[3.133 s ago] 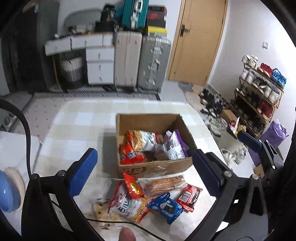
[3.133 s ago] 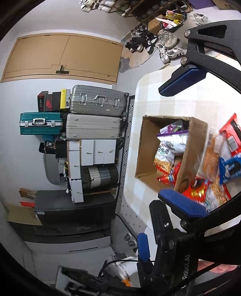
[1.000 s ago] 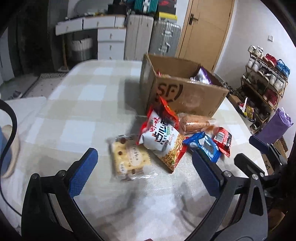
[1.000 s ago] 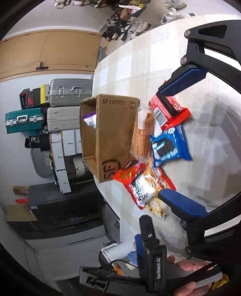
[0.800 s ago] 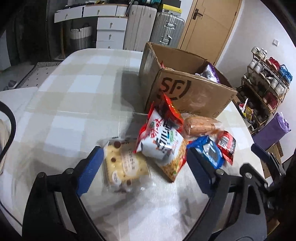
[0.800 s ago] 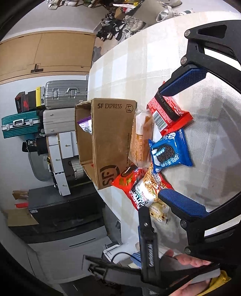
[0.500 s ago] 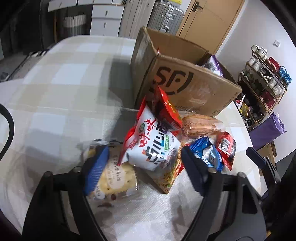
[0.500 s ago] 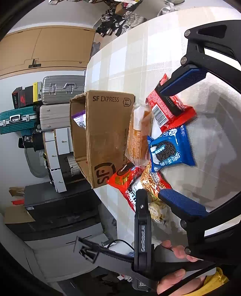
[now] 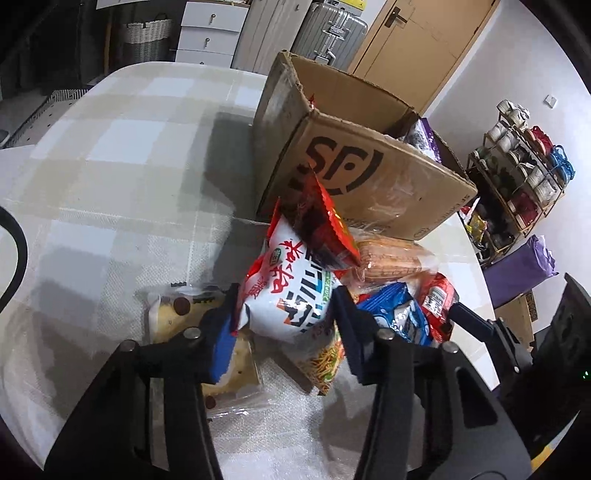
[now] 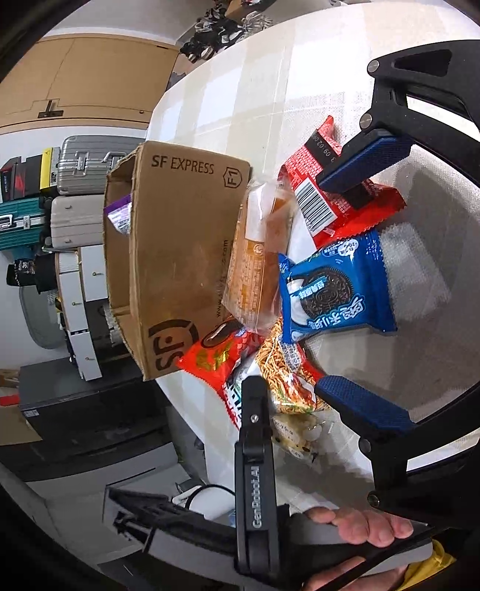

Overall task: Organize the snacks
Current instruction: 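Grasp the white noodle bag with the left tool while the right tool grasps the blue Oreo pack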

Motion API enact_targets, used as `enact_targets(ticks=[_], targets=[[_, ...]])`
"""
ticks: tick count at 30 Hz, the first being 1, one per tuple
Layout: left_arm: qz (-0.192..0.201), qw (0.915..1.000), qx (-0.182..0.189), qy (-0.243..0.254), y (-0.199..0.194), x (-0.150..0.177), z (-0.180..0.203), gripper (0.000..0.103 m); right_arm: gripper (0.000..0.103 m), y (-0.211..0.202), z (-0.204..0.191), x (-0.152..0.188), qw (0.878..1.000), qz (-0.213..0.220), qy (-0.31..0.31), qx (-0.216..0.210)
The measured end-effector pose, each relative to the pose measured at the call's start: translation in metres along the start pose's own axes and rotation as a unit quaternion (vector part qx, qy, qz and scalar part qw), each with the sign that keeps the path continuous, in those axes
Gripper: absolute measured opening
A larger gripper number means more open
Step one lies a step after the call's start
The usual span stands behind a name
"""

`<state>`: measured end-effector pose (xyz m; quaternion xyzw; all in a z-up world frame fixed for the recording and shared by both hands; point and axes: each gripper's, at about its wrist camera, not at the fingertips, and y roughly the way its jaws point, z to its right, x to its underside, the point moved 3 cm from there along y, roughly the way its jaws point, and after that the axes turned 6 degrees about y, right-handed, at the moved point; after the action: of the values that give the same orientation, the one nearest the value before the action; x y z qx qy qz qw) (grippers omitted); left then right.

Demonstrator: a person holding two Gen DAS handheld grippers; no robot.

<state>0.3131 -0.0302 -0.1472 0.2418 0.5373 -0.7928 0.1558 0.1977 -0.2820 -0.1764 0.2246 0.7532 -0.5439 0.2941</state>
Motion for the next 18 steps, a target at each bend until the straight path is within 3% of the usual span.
enact_targets(ticks=[10,13,15,18], targets=[[-0.001,0.9999,0.012,0.0,-0.012,0.009,0.0,0.035,0.1,0.009,-0.009,-0.01,1.0,-0.016,-0.017,-0.006],[-0.005,0.9999,0.017,-0.001,-0.016,0.012,-0.003,0.035,0.088,0.018,-0.016,-0.012,0.999,-0.028,-0.036,0.0],[-0.006,0.9998,0.018,0.0,-0.019,0.014,-0.005,0.035,0.069,0.024,-0.019,-0.012,0.998,-0.047,-0.038,-0.014],[-0.01,0.9996,0.025,-0.001,-0.022,0.016,-0.007,0.035,0.069,0.029,-0.019,-0.011,0.998,-0.053,-0.039,-0.014]])
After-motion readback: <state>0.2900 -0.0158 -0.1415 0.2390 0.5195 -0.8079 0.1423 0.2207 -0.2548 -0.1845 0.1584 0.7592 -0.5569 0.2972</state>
